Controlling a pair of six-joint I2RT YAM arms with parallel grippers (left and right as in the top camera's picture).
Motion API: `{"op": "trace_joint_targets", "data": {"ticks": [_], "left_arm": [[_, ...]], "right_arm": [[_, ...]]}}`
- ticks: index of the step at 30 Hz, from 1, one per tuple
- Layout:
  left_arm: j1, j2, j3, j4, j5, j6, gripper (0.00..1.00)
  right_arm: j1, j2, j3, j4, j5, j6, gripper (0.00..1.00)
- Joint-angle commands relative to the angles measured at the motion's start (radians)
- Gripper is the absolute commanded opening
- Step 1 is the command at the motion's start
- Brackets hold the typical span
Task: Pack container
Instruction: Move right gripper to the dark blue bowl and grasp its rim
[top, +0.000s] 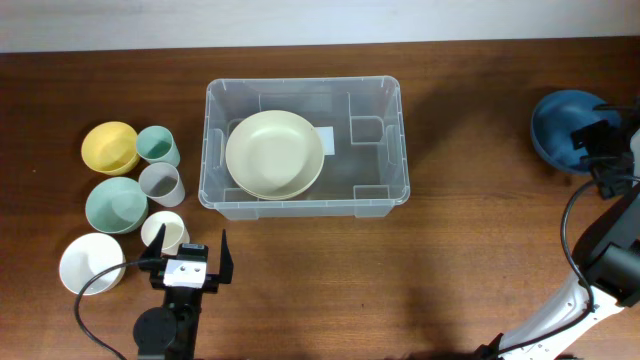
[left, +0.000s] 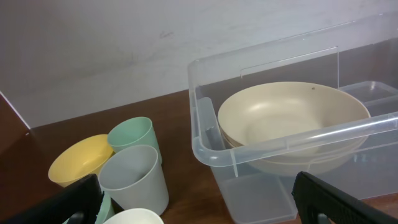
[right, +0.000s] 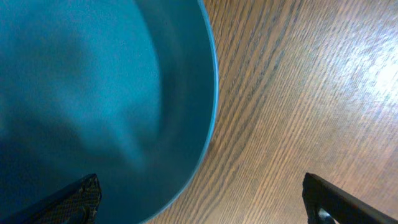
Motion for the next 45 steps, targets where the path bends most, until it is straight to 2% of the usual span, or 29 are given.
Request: {"op": "trace_joint_targets", "data": {"ticks": [1, 15, 19, 35, 44, 45], "left_arm": [[0.006, -0.006, -0.005, -0.002, 0.015, 0.016, 1.0], [0.006, -0.006, -0.005, -0.002, 0.015, 0.016, 1.0], [0.006, -0.006, -0.005, -0.002, 0.015, 0.016, 1.0], [0.006, -0.006, -0.005, -0.002, 0.015, 0.016, 1.0], [0.006, -0.006, -0.005, -0.002, 0.015, 0.016, 1.0], [0.006, -0.006, -0.006, -0.002, 0.015, 0.015, 1.0]], "right_arm": [[-0.002, 0.003, -0.047, 0.036, -0.014, -0.01, 0.99], [-0.002, 0.004, -0.166, 0.205, -0.019, -0.016, 0.99], [-0.002, 0.005, -0.183, 0.264, -0.068, -0.09, 0.99], [-0.002, 0.005, -0.192, 0.328, -0.075, -0.119, 0.99], [-0.002, 0.049, -0.194, 0.327, -0.075, -0.088, 1.0], [-0.002, 0.054, -0.194, 0.327, -0.075, -0.087, 0.95]]}}
